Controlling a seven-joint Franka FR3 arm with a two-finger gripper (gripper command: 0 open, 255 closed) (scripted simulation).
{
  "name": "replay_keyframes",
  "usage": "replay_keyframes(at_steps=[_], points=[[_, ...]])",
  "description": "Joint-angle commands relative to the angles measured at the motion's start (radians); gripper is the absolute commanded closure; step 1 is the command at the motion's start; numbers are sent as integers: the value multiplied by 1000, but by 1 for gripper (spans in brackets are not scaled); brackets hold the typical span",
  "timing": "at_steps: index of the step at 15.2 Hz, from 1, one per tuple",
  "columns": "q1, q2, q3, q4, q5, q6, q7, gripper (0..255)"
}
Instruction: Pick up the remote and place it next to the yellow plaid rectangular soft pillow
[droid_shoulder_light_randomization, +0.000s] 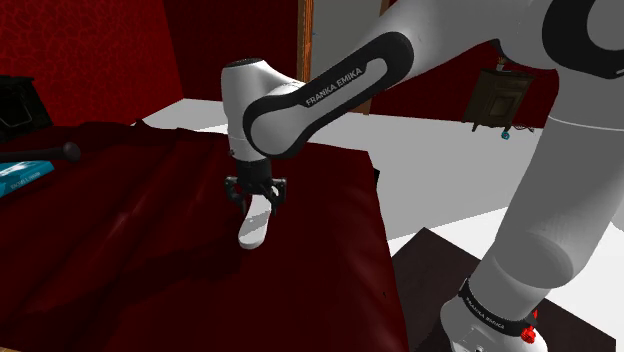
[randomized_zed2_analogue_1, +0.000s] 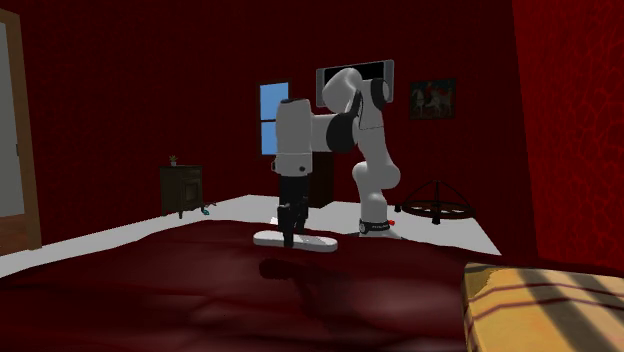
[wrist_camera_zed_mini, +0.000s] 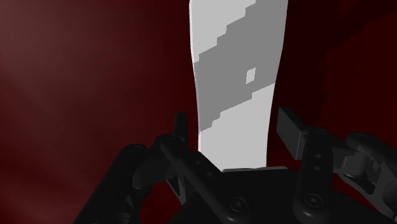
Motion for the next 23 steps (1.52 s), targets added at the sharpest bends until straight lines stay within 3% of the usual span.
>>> replay_keyframes(at_steps=[1,23], points=[[-2,-11,2,16,10,-24,-7,255],[-17,-120,6,209,91,-303,-66,255]])
